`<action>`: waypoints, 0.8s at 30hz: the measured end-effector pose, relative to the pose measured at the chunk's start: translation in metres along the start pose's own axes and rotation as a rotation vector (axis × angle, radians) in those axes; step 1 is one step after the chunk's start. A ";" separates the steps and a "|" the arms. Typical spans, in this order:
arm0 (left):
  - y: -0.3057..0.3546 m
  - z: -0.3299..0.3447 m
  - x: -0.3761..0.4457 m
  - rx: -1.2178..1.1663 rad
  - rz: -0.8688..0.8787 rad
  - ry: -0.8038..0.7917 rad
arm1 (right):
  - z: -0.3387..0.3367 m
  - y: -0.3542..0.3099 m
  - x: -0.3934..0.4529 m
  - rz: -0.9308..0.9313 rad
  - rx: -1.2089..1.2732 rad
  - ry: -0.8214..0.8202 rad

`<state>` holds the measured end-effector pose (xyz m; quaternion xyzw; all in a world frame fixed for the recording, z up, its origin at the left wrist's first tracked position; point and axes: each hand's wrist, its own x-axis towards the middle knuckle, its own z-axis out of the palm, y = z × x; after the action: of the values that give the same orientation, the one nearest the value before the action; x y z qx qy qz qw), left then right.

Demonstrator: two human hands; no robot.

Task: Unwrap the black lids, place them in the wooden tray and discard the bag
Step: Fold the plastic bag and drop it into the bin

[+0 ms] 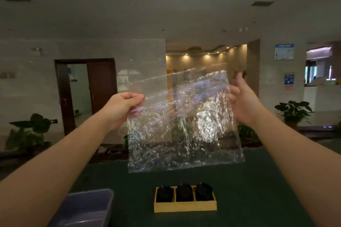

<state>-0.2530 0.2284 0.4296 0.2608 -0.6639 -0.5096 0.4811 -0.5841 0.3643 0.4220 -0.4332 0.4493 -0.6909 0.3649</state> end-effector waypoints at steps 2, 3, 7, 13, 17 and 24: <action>0.001 -0.004 0.001 -0.070 -0.025 0.034 | -0.006 0.017 -0.003 0.049 -0.152 -0.179; 0.000 -0.006 0.002 -0.088 -0.041 0.040 | -0.008 0.025 -0.004 0.055 -0.201 -0.234; -0.005 -0.007 0.002 -0.051 -0.117 0.027 | -0.010 0.045 -0.005 0.080 -0.128 -0.208; -0.011 -0.012 0.003 -0.111 -0.256 -0.176 | -0.005 0.049 0.001 0.036 0.035 -0.158; -0.024 -0.011 0.002 0.080 -0.118 -0.165 | -0.002 0.050 0.003 -0.021 -0.043 -0.098; -0.024 -0.013 0.001 0.071 -0.104 -0.214 | 0.003 0.046 0.005 0.042 -0.051 -0.121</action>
<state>-0.2454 0.2141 0.4079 0.2560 -0.7147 -0.5348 0.3710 -0.5779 0.3443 0.3810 -0.4737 0.4527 -0.6440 0.3949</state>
